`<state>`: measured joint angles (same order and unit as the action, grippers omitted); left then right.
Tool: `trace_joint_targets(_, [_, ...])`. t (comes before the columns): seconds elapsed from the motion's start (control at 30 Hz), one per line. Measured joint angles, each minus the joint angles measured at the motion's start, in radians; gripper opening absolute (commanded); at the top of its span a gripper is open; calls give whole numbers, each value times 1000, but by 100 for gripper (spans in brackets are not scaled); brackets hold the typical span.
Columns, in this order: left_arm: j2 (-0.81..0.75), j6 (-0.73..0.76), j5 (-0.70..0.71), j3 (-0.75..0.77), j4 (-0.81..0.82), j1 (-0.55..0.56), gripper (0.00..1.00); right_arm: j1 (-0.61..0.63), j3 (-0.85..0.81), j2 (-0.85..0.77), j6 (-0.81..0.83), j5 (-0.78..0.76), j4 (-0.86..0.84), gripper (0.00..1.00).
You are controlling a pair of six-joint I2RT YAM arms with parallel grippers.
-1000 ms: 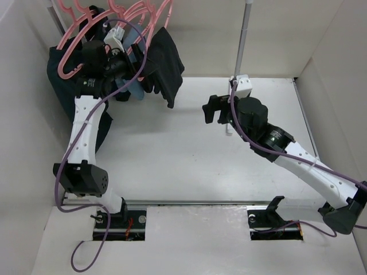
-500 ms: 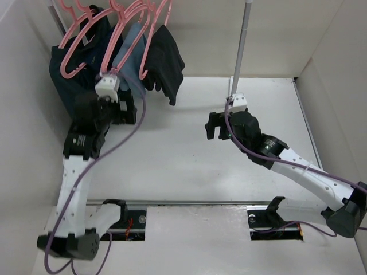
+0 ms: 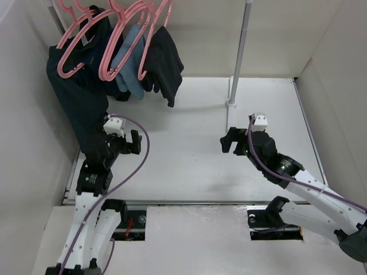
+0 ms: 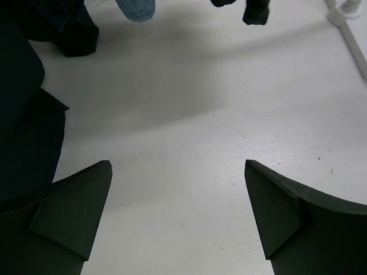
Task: Place the trousers on the hanger
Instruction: Reset both arms
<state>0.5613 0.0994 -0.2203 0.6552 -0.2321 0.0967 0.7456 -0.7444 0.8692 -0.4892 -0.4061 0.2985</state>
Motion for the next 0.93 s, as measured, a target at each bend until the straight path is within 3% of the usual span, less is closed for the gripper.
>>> trace_joint_targets(0.17, [110,-45,60,-55,134,-25,100,-6,19,-58,-54,-5,0,100])
trace_joint_targets(0.37, [22,-50,84,-214,188,-35,100,-7,20,-64,-96,-27,10,100])
trace_joint_targets(0.93, [-4,-52,68,-218,259,-35,100,-7,18,-35,-121,-71,35,100])
